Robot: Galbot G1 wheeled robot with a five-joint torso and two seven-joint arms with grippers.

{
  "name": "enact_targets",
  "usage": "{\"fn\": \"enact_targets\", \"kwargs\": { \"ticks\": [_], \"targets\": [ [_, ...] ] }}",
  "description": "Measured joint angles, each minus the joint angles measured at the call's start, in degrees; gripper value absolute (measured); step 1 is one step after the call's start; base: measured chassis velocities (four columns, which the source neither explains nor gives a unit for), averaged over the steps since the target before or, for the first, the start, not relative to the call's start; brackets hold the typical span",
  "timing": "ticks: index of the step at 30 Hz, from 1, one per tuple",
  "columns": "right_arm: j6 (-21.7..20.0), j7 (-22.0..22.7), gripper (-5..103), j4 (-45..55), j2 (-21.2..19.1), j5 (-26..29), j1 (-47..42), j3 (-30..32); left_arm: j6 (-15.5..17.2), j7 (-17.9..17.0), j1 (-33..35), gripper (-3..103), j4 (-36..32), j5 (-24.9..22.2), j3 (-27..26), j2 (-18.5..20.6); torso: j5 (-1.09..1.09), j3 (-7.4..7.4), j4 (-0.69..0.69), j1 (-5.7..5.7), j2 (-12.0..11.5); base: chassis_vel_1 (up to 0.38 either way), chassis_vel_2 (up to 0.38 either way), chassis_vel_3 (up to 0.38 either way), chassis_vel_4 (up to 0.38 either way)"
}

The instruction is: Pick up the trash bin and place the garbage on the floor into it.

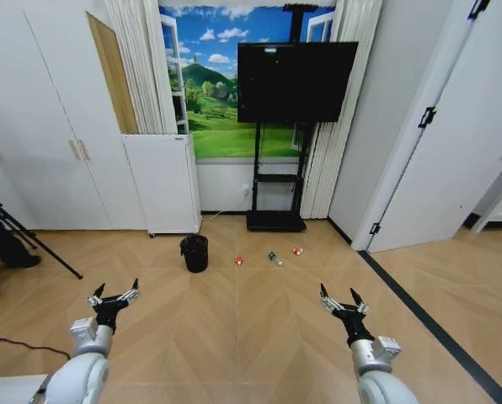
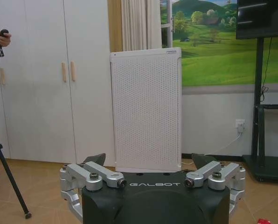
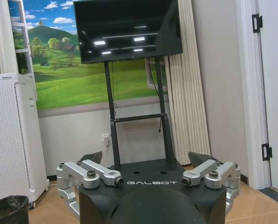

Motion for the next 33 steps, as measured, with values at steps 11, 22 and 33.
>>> {"fn": "enact_targets", "kwargs": {
  "ticks": [11, 22, 33],
  "targets": [
    [1.2, -1.3, 100, -2.2, 0.0, -0.6, 1.4, -0.2, -0.2, 0.4, 0.1, 100, 0.5, 0.8, 0.1, -0.6, 0.0, 0.0, 0.0, 0.0, 0.0, 0.0, 0.0, 0.0, 0.0],
    [1.1, -1.2, 100, -3.2, -0.3, -0.6, 2.0, -0.5, -0.3, 0.4, 0.4, 100, 0.5, 0.8, -0.4, -0.9, 0.01, -0.01, 0.0, -0.01, 0.0, -0.039, 0.038, 0.034, -0.045],
    [1.1, -0.9, 100, -3.3, -0.4, -0.4, 1.9, -0.2, -0.5, 0.5, -0.1, 100, 1.3, 1.0, -0.1, -1.1, -0.01, 0.0, 0.0, -0.01, 0.0, -0.205, 0.194, 0.214, -0.2]
  ]
}}
